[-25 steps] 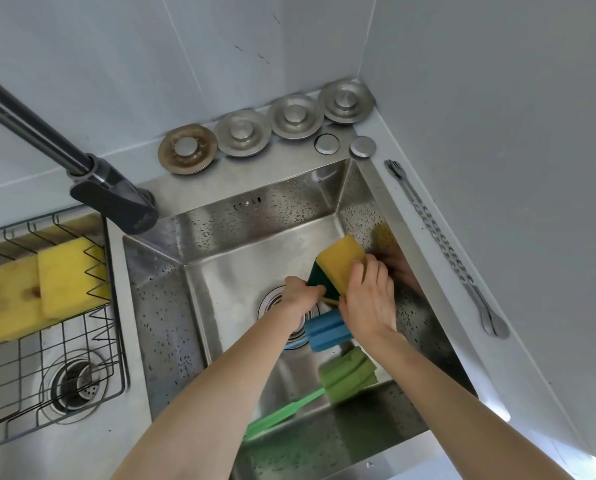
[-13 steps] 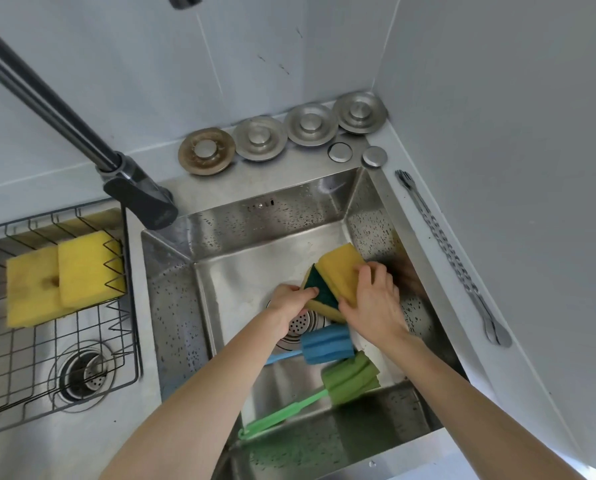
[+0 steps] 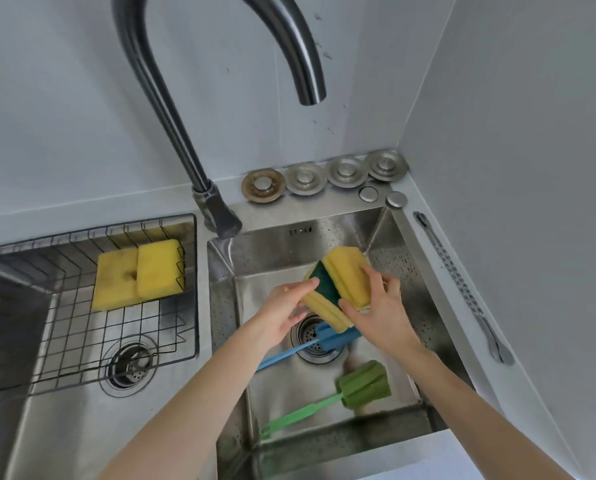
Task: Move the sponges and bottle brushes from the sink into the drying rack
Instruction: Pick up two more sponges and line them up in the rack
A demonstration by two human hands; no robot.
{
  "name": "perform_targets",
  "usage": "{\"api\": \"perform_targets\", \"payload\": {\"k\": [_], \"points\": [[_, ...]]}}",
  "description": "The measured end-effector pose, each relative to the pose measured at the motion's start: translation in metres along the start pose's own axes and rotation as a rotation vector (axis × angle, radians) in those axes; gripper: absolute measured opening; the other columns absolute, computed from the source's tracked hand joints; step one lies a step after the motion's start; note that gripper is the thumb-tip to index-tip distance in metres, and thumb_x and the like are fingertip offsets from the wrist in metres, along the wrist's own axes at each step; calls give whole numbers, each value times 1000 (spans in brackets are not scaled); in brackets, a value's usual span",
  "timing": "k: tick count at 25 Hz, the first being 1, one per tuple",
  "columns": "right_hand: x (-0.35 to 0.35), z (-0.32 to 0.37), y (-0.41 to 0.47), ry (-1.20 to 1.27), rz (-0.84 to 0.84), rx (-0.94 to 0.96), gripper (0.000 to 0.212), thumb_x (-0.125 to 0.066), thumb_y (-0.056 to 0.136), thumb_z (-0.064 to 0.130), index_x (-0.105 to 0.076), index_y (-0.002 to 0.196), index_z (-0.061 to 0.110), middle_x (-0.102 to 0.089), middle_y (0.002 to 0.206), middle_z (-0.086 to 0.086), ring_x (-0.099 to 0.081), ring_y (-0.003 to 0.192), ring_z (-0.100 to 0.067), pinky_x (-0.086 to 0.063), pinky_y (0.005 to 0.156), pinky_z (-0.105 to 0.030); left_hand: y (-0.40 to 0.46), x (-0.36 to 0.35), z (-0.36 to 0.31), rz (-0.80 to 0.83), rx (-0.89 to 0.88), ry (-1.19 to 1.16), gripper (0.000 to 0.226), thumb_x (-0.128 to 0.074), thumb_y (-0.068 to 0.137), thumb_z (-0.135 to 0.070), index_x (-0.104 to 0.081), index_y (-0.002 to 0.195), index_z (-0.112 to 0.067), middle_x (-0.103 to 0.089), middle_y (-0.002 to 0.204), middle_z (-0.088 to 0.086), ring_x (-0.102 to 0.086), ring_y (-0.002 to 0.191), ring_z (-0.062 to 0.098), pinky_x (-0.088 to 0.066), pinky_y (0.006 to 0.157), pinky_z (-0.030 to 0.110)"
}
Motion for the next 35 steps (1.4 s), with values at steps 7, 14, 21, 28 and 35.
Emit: {"api": "perform_targets", "payload": {"k": [7,14,21,28,35], "points": [[1,54,-29,213,-27,8,72,-61,84,38,-21,141,20,-32,138,-15,-43,122,-31,-37,102,-37,-54,30,-14,92,-194,-98,44,-60,85,-18,-41,124,-24,-56,115,0,-48,119,19,-38,95,37],[-36,100,-53,356,49,24,60,-56,86,42,-29,135,19,-50,128,-14,-51,116,-29,-43,97,-38,-102,81,-4,164,-327,-186,62,-62,76,-18,-30,125,-39,-55,119,-3,-51,116,20,-46,88,36],[-75,146,-76,417,236,83,52,-36,94,45,-24,140,23,-46,136,-8,-47,118,-24,-38,100,-34,-139,144,5,73,-406,-176,52,-54,87,-14,-31,122,-45,-58,112,-7,-55,111,19,-42,96,39],[-116,188,-86,420,381,139,55,-31,97,41,-12,146,24,-33,150,-3,-34,136,-23,-26,116,-42,-162,208,8,8,-426,-173,64,-55,86,-12,-26,136,-41,-57,114,-4,-52,116,22,-37,103,43],[-162,240,-83,291,337,204,62,-43,91,46,-19,144,26,-41,144,-11,-43,128,-27,-36,110,-45,-177,281,3,-97,-431,-157,61,-56,87,-13,-29,137,-35,-59,108,-4,-59,104,21,-38,104,46]]}}
Point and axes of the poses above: each hand's wrist, its own y-axis towards the middle knuckle, its own x-axis out of the back of the hand, z = x × y, the point moved 1 cm from there along y, towards the middle knuckle
